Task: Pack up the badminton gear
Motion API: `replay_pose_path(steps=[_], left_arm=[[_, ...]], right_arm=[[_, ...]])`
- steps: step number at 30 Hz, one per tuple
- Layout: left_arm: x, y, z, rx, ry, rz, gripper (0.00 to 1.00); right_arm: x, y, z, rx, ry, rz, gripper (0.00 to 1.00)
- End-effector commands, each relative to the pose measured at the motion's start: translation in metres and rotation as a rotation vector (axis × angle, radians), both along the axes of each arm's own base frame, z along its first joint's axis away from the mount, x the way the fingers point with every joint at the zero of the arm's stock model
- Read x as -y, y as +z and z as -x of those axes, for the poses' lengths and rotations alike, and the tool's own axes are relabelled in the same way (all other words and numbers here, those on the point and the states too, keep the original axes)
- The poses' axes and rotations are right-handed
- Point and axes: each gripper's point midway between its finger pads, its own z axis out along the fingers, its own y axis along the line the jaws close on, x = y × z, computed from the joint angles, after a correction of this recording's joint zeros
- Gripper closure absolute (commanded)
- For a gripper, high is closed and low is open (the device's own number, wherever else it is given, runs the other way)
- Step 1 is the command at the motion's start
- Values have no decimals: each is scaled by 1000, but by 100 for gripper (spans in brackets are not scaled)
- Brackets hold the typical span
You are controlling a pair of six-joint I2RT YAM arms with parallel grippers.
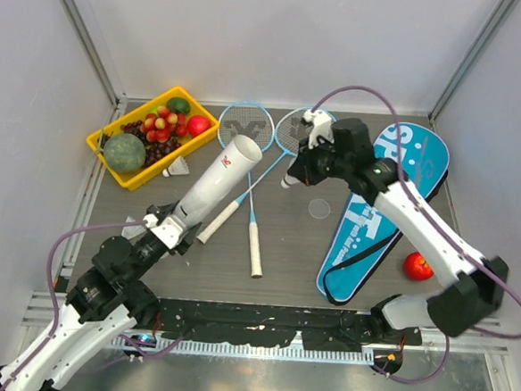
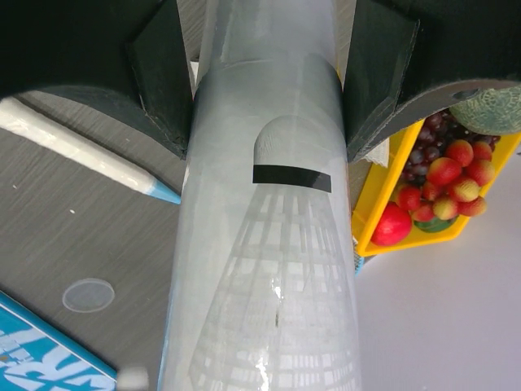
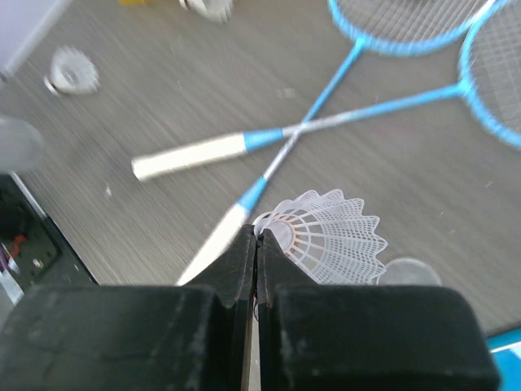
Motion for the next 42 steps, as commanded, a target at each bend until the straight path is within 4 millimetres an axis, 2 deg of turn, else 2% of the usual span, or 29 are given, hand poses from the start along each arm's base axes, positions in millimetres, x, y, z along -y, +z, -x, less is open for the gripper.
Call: replay_pose_path(steps=[1,3,6,10,13,17,26,35,42], left_arm=[[12,20,5,43,-74,21,79],[15,17,6,31,-92,9,79],[22,10,8,23,-139,-35,80],[36,2,16,23,-233,-67,81],[41,0,19,14,-268,-76,81],[43,-1,19,3,-278,-83,81],[43,0,19,6,-274,-80,81],[44,1,19,10,-278,-71,82],[43,1,19,14,-275,-70,82]], right_arm=[[12,110,17,265,-78,-235,95],[16,148,36,340,-57,-313,95],[18,184,63,384,0,-404,95],[13,207,94,397,94,-474,94],[6,213,111,391,148,-500,95],[0,213,123,385,180,-514,95],[-22,193,130,296,236,-544,95],[-41,170,130,222,264,-558,95],[-58,161,132,180,295,-561,94]])
